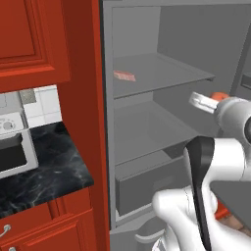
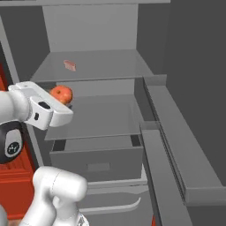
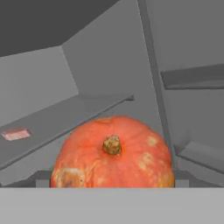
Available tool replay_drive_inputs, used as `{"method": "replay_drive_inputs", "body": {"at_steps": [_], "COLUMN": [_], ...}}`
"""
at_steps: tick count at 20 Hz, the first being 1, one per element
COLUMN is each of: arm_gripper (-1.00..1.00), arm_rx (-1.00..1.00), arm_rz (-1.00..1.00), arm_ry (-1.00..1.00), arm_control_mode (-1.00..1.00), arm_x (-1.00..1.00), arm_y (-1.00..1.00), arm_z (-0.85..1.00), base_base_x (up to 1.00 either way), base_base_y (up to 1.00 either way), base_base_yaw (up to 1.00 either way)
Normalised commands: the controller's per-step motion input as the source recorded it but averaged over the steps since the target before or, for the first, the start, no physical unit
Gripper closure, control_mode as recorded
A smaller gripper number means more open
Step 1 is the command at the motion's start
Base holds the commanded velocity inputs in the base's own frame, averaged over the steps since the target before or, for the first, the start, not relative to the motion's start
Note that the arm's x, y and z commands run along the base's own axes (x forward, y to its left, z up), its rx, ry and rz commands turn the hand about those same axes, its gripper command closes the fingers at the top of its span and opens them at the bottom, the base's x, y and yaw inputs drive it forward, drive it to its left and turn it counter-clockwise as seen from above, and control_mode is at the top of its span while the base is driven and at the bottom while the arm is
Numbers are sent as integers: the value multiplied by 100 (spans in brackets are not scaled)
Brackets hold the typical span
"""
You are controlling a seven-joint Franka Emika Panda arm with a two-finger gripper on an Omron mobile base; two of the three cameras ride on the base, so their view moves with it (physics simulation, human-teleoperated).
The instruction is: Take the cheese, steak, and squash from the fridge and place them on the plate on the dining counter to create an appetizer plate.
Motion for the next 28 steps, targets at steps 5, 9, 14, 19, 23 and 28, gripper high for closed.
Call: {"method": "replay_drive_inputs", "body": {"at_steps": [5,9,14,19,23,28], "arm_gripper": [100,100,100,100,100,100], "arm_rx": [2,0,0,0,0,0], "arm_rz": [0,0,0,0,0,0], "arm_ry": [27,20,3,0,0,0], "arm_control_mode": [-100,-100,100,100,100,100], "arm_x": [-14,0,-7,0,0,0], "arm_y": [0,1,3,0,0,0], "arm_z": [-14,-8,-3,0,0,0], "base_base_x": [0,0,-37,-100,-100,-100], "base_base_y": [0,0,9,30,12,0], "base_base_yaw": [0,0,0,-4,-13,-43]}}
